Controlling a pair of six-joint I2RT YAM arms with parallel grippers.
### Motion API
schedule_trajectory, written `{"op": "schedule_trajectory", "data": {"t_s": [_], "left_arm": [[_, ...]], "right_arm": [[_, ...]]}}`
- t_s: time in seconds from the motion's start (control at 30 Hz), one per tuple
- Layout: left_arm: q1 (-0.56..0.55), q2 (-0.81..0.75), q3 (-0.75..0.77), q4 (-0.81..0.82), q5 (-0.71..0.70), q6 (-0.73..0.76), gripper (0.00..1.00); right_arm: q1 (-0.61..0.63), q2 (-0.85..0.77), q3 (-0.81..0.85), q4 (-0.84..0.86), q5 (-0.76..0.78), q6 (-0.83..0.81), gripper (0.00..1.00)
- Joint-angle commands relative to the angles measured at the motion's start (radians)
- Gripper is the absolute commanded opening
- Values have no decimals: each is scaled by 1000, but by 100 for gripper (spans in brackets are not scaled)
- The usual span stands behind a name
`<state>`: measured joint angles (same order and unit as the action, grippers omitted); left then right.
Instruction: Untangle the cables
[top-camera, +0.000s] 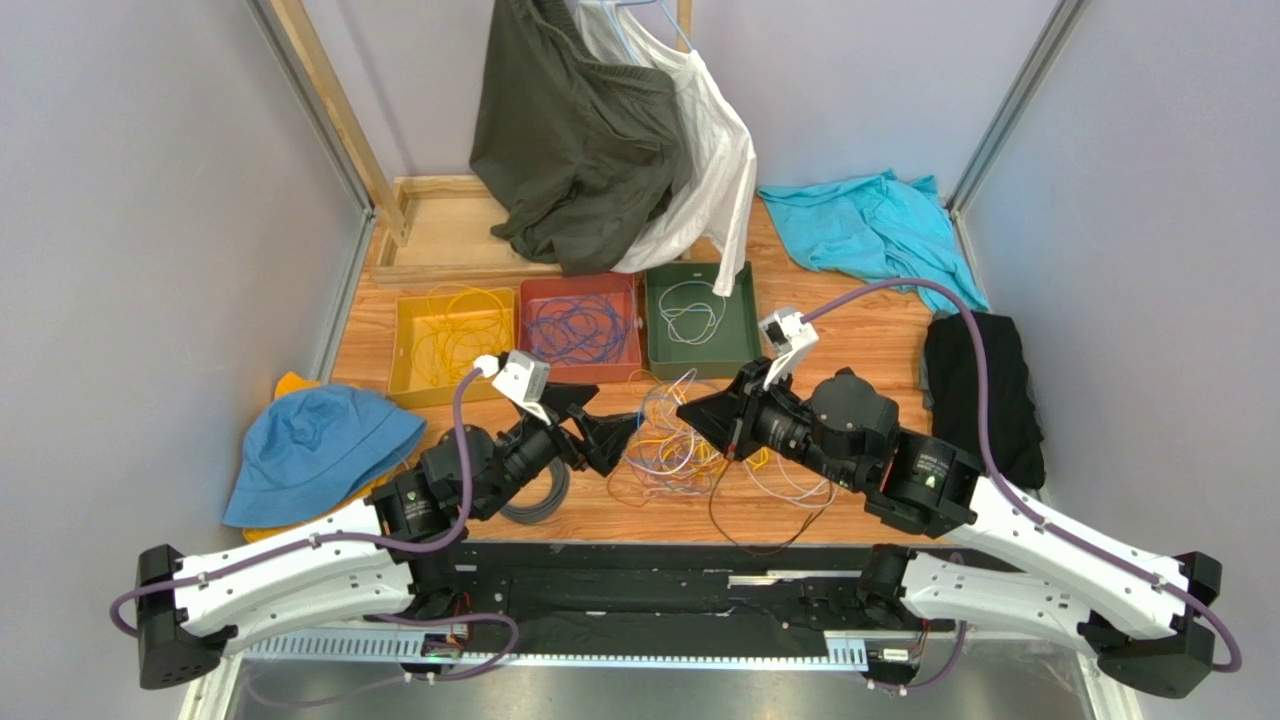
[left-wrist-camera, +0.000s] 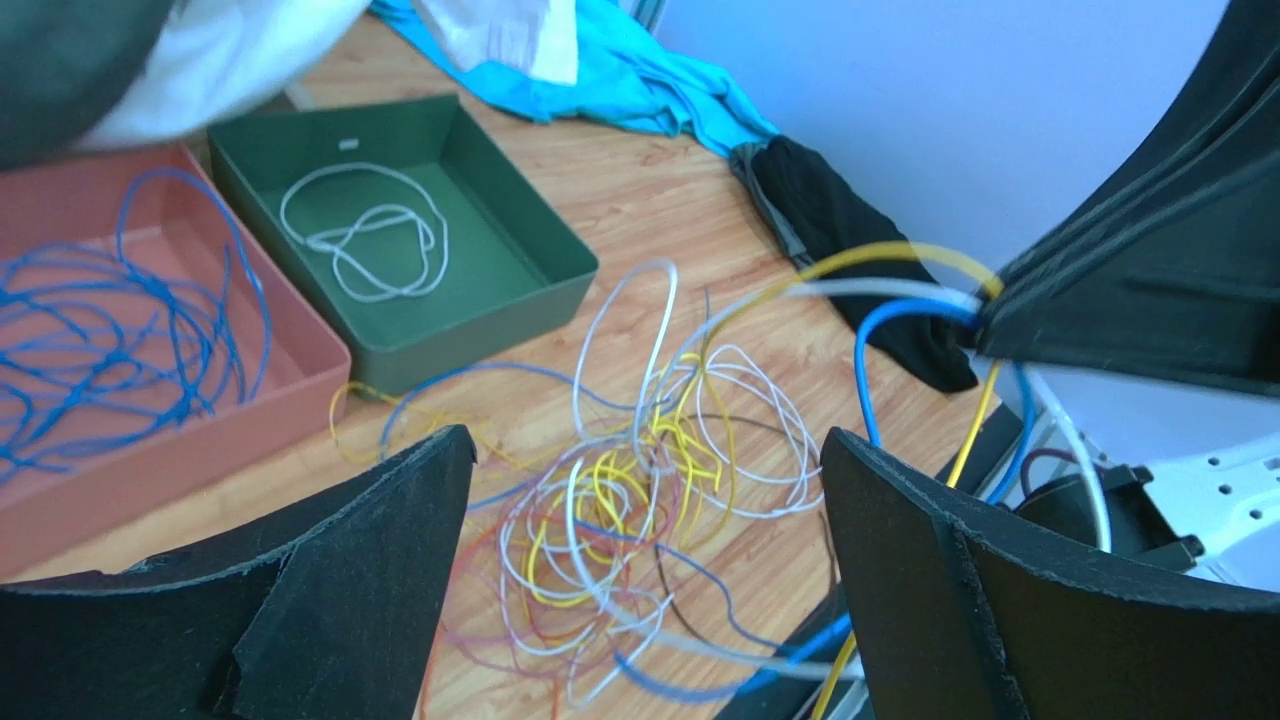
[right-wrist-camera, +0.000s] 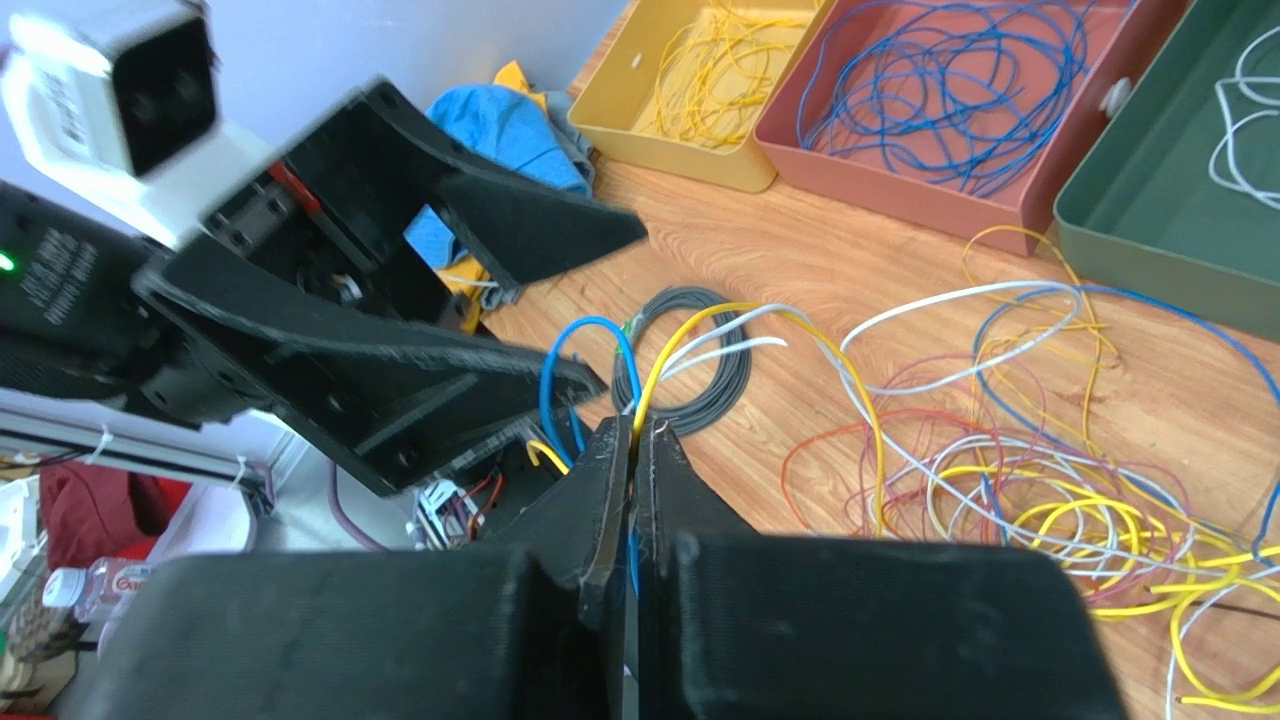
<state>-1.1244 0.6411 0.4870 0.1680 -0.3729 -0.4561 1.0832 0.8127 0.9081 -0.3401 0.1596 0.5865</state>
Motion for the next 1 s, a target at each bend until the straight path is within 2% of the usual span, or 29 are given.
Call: {"op": "schedule_trajectory", "data": {"t_s": [0.0,0.2,0.33,0.47,0.7,0.97], "left_arm": [[-2,48,105,85,12,94,95],[-2,2,94,105,17,112,94],[-2,-29,96,19,-58,91,93],[0,-64,62,45,24,102,93],[-2,98,142,60,213,146,93],[0,160,114,100,210,132,87]], "right_arm": [[7,-41,-31,33,-28,24,0],[9,-92,-69,15,-3,32,0],[7,-118,-75,3,31,36,0],[7,-116,-81,15,23,33,0],[9,-50,-43,53,-29,35,0],[15,-38,-3,44,-40,22,0]]}}
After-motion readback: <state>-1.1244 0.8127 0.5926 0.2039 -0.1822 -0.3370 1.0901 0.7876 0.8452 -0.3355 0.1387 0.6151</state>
